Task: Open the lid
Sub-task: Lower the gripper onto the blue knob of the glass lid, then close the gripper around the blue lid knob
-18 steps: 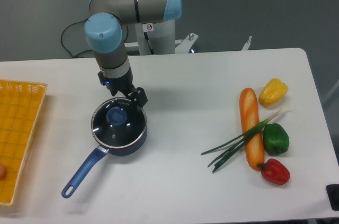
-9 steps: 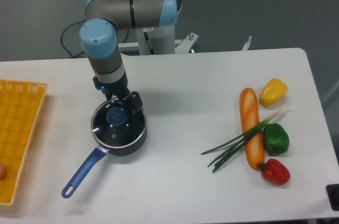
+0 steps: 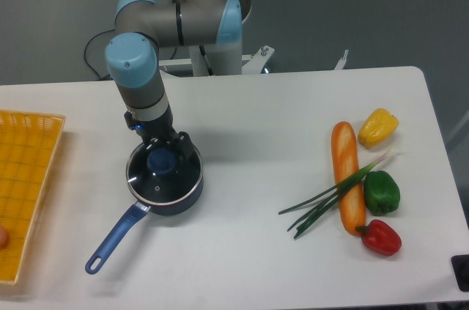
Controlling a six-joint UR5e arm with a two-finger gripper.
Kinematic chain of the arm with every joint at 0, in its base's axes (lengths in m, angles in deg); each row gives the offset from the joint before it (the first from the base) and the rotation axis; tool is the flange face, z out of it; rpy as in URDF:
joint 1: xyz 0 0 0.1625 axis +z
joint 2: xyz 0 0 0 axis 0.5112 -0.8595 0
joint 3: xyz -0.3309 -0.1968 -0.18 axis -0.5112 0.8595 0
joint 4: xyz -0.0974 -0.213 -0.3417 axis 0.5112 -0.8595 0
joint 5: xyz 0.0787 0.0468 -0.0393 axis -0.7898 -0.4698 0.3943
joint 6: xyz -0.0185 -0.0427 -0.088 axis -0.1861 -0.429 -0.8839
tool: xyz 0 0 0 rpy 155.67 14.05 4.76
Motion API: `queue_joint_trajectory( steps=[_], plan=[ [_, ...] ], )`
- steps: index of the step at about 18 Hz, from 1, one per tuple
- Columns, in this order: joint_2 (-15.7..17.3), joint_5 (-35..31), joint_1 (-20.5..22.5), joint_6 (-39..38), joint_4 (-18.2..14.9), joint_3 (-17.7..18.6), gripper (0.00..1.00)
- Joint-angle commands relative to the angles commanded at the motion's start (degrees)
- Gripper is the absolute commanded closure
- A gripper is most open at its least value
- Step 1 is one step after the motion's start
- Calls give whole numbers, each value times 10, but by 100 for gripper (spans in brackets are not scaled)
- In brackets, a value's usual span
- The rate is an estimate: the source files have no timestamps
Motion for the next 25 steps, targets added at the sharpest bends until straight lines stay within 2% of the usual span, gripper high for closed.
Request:
queue_joint_trajectory(
  steps=[19, 25],
  plan=[
    [-24, 3, -4, -18, -1, -25, 0],
    [-26, 3, -5, -16, -1, -26, 9]
  ],
)
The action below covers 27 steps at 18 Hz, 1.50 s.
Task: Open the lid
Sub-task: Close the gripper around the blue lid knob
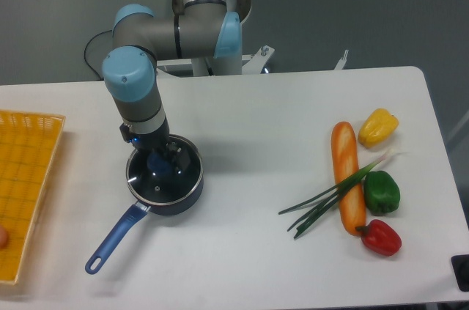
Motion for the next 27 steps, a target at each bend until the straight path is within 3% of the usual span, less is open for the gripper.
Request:
queue_joint_trajectory(
  steps=[13, 22, 27],
  plan=[
    [5, -2, -1, 3, -2, 1, 16],
    [4, -3, -1, -1, -2, 1, 43],
    [5, -3, -1, 0, -3, 1, 48]
  ],
)
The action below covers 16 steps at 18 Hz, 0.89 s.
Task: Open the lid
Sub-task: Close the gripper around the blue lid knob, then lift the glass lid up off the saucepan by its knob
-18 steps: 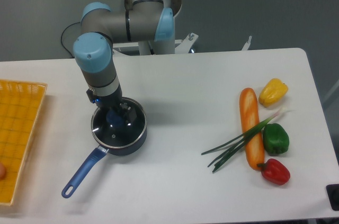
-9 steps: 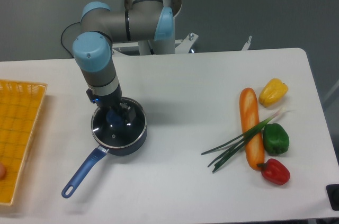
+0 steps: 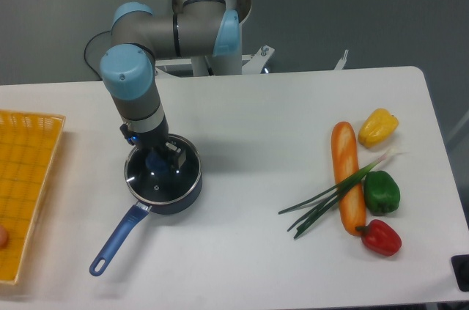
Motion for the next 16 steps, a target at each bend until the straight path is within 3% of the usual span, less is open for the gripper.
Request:
queue_joint_trajectory(
  steps=[8, 16],
  plan=[
    [8, -4, 5, 5, -6, -9, 51],
    [18, -4, 23, 11, -42, -27, 51]
  ],
)
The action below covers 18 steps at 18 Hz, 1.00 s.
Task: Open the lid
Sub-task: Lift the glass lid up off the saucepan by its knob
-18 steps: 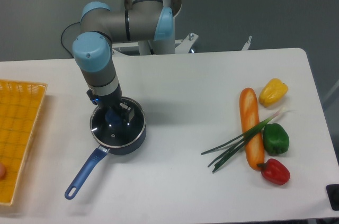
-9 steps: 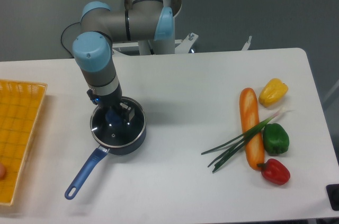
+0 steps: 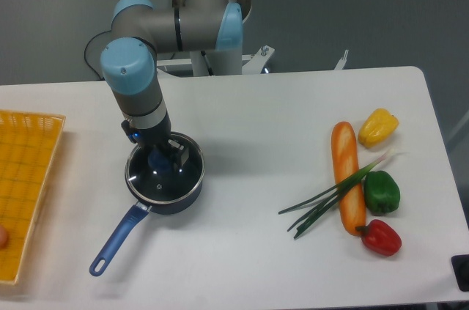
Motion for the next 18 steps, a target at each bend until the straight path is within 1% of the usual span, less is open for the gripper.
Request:
queue_joint_trajectory(
  steps=[5, 7, 10, 15, 18],
  plan=[
    [12, 4, 25, 24, -7, -3, 51],
    [14, 5, 35, 38, -22, -11, 51],
    [14, 9, 55, 60, -54, -26, 51],
    [14, 17, 97, 107, -76, -36, 51],
    [13, 17, 111, 131, -83, -40, 51]
  ],
)
